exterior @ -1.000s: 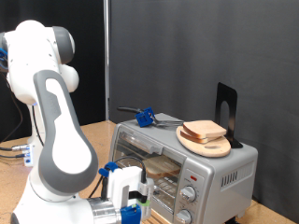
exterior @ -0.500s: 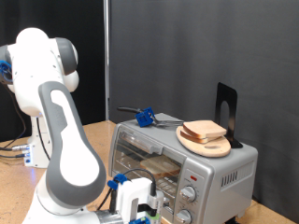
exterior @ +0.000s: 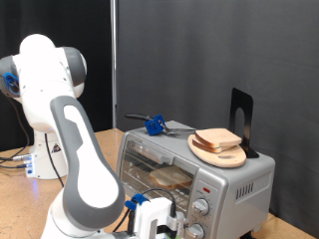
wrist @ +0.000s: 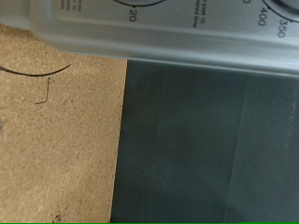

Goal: Make a piece of toast with the oven

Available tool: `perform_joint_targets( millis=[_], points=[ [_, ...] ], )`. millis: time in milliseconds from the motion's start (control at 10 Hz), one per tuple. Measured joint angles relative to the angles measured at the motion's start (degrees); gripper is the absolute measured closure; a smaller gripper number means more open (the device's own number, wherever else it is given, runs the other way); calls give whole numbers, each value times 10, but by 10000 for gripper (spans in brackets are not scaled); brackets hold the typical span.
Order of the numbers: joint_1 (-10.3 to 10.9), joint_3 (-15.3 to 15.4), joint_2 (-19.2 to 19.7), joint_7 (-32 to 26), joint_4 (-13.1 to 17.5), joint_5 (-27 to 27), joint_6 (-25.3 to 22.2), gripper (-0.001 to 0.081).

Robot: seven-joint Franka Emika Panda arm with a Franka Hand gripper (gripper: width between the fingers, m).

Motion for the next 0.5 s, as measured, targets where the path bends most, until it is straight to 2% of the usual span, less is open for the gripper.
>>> perform_joint_targets(
  millis=[500],
  points=[
    [12,8,1,0,-2,0,-1,-2]
  ],
)
